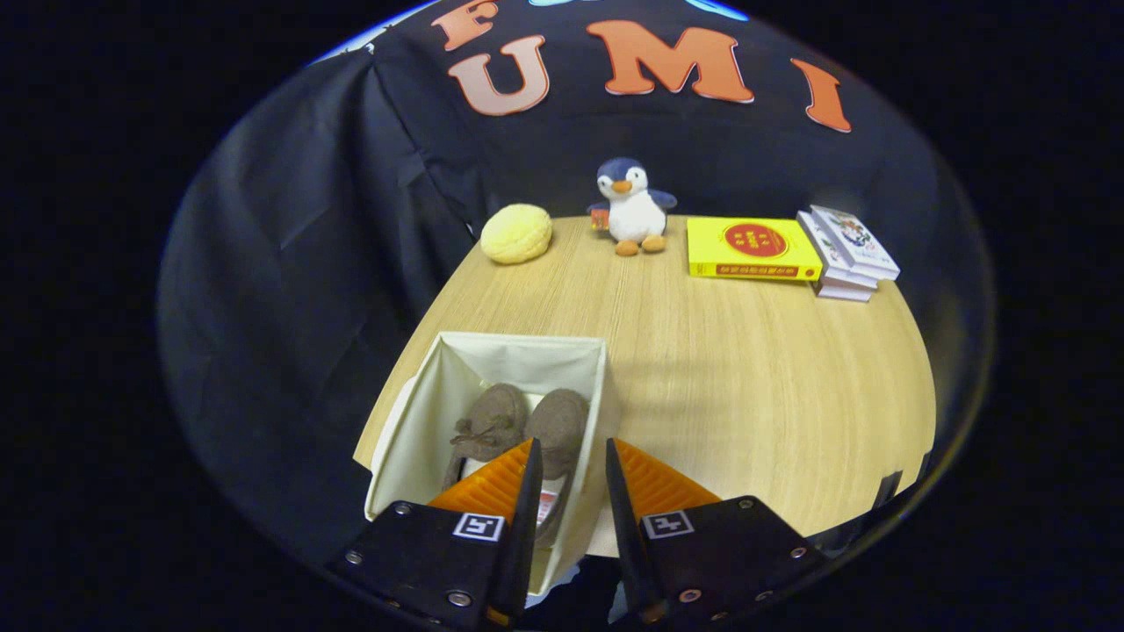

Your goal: Open the storage box then place both shoes into the box .Put the left shoe in first, then the right shoe, with the right side of both shoes facing outward in a uniform manner.

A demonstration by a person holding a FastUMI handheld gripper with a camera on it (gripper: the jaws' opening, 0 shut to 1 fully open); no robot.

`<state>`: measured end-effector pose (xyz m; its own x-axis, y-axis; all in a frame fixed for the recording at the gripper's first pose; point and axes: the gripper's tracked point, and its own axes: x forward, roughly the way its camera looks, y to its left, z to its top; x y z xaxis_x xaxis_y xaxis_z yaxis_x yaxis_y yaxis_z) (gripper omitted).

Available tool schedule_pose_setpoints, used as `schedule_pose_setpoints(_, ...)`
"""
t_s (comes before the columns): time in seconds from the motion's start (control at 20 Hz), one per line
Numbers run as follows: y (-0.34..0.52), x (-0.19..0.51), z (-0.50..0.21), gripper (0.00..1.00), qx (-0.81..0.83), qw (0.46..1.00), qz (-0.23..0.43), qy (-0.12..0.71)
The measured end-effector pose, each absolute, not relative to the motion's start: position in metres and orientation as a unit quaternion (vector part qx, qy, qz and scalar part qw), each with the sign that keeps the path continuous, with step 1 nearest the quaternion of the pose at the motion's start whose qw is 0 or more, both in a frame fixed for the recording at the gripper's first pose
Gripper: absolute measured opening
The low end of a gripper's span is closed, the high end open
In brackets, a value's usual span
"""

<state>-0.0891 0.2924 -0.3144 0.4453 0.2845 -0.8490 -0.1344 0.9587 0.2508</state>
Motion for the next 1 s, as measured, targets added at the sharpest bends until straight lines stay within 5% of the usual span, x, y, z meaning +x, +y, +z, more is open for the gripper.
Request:
schedule_pose_setpoints(0.55, 0.099, -0.018, -0.191, 0.84, 0.048, 0.953, 0.041, 0.297)
schedule_pose_setpoints(1.0, 0.001, 0.007, -0.079, 0.92, 0.045, 0.992, -0.011, 0.117)
